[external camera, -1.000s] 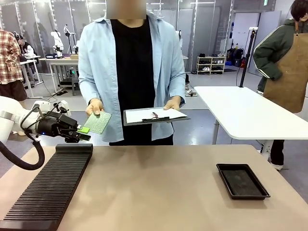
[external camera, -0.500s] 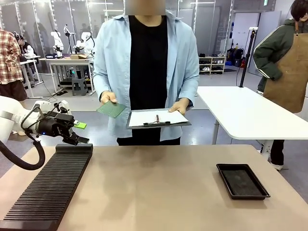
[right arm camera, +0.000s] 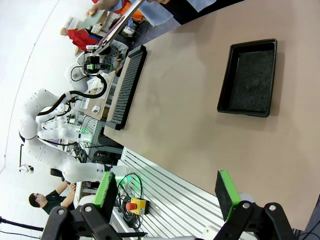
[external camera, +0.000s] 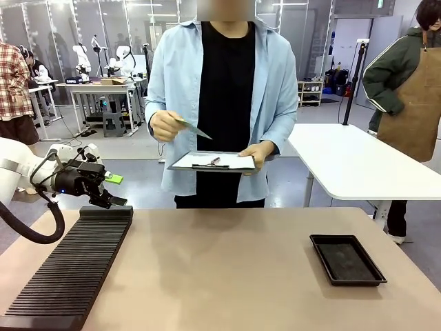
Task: Inspect the PCB.
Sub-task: Release the Blank PCB you were holding, then pick up the Blank PCB that the human is holding.
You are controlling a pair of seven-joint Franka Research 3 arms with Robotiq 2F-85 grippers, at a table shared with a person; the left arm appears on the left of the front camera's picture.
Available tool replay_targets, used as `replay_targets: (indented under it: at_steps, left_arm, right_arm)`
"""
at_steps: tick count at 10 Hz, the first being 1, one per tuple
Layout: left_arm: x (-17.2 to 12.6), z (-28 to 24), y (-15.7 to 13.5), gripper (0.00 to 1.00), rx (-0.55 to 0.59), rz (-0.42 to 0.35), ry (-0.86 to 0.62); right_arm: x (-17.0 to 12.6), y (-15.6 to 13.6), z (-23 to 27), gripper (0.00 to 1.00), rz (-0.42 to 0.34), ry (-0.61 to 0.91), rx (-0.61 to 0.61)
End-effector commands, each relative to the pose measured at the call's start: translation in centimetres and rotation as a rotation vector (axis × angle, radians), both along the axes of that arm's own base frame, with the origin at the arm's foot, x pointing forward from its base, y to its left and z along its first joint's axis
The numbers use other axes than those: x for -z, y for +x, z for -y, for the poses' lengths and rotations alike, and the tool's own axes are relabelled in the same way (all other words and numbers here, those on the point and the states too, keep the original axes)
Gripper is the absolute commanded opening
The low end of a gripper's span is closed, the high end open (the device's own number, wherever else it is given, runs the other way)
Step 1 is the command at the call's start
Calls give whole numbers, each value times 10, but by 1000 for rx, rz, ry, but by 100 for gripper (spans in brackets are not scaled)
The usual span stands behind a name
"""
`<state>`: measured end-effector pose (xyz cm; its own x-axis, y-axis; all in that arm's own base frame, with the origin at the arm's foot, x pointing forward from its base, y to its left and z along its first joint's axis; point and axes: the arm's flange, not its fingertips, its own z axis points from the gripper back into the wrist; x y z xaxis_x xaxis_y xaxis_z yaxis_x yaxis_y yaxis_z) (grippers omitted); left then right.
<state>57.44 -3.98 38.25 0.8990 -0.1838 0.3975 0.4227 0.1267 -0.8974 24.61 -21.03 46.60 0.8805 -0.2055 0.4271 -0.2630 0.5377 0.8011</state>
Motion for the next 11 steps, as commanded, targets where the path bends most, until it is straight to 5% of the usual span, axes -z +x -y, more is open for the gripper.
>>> replay_targets:
  at_steps: [1,11]
  left_arm:
    - [0,0,0,100,0,0,0]
    - [-15,-13,-4,100,10,-36,-16]
  right_arm:
    - [-1,0,1,100,22,8,-8]
    - [-1,0,1,100,22,8,-8]
